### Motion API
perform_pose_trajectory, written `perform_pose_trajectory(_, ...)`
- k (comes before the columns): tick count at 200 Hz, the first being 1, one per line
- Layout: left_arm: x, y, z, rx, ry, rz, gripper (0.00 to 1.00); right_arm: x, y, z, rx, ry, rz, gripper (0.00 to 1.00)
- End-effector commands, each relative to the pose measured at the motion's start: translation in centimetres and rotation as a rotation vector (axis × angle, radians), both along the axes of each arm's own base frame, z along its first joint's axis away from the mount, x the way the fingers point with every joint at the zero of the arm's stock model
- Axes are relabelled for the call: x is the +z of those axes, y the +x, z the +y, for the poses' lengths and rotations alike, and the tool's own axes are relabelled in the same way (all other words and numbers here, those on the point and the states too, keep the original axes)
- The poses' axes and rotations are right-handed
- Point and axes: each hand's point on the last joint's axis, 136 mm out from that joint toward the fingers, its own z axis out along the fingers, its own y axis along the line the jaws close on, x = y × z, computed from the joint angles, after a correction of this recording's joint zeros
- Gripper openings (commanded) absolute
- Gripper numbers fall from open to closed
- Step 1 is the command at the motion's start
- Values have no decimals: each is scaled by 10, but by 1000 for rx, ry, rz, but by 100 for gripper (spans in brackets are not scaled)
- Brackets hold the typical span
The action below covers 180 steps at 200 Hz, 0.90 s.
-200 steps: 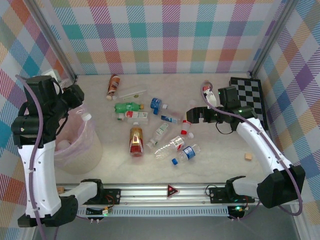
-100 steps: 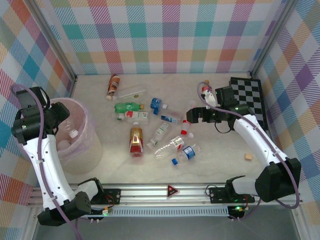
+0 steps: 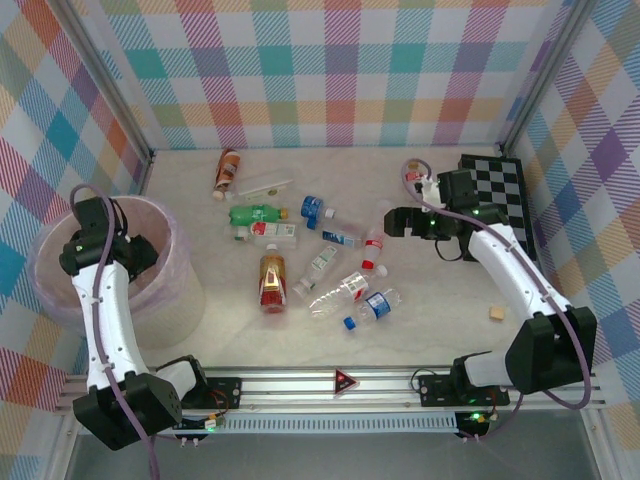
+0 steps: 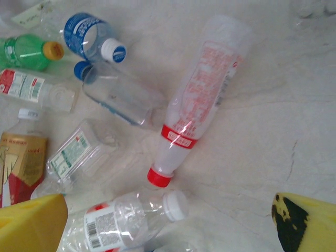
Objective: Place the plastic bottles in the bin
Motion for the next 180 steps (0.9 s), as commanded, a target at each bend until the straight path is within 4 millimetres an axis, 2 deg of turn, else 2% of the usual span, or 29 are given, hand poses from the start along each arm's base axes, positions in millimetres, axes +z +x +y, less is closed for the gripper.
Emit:
perform_pose_trajectory(1,-7,2,2,-5,6,-17,49,16,17,0,-22,22,-61,99)
perform_pose_trajectory(18,-15,0,2,-10,4,3,67,11,24,-7,-55,-6,-49,99)
perform_pose_trajectory(38,-13,2,-1,-24,-10,-5,86,13,29,-6,-51,23,-52,100)
perform_pose_trajectory(70,0,4,-2,-28,-7,-23,100,14,46,-12,-81,19,-57,100)
perform_pose_trajectory(90,12,2,-3,-36,6,-42,100,14,60,-13,-70,16,-58,100)
perform_pose_trajectory(108,29,0,-5,-46,21,-71,100,10,83,-24,-131,17,-31,100)
perform_pose_trajectory(137,62,-4,-9,-76,43,-118,100,-19,124,-61,-299,-96,84,100)
perform_pose_trajectory(164,99,-14,-16,-92,75,-191,100,-48,162,-74,-345,-194,159,99)
perform_pose_trajectory(180,116,-18,-25,-110,64,-241,100,-72,177,-76,-347,-219,214,98)
